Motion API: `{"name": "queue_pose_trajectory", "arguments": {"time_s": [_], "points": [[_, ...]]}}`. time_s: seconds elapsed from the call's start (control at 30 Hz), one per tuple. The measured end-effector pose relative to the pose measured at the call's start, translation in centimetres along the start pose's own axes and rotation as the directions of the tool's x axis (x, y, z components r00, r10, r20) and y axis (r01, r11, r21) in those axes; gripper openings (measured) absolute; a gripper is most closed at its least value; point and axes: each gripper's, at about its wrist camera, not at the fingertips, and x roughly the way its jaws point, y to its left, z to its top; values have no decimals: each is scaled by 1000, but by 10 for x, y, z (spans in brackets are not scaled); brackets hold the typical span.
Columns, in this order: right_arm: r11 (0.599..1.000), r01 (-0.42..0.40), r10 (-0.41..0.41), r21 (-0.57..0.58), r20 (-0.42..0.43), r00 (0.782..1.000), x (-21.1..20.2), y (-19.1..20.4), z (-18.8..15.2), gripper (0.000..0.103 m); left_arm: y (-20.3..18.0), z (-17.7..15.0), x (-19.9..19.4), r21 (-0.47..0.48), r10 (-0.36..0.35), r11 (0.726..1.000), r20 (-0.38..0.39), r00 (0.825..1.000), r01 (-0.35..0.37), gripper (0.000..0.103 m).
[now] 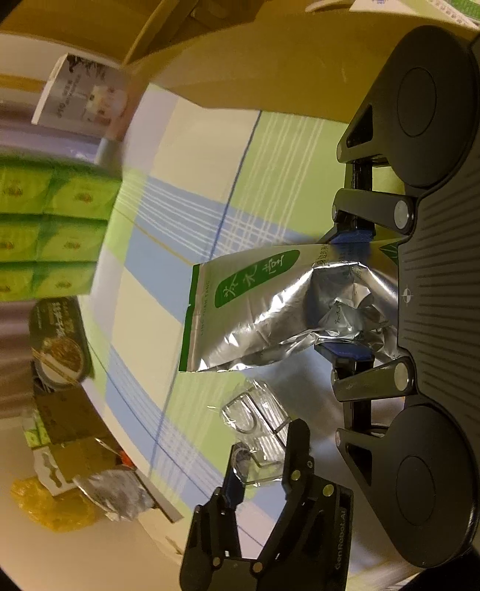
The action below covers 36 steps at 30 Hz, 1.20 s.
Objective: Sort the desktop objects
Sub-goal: 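Lift the tea bag and wire rack and carry both toward the cardboard box, then move both held items over the cardboard box opening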
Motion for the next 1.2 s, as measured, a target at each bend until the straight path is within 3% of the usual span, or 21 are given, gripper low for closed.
{"name": "queue_pose_trajectory", "arguments": {"time_s": [0.67,1.2], "points": [[995,24,-41,100,170,984,-40,-16,11,47,-28,51,-16,-46,40,998,103,994,-36,49],[983,114,-152,146,280,948,-82,-35,11,47,-50,79,-32,-56,54,997,177,983,-45,49]]}}
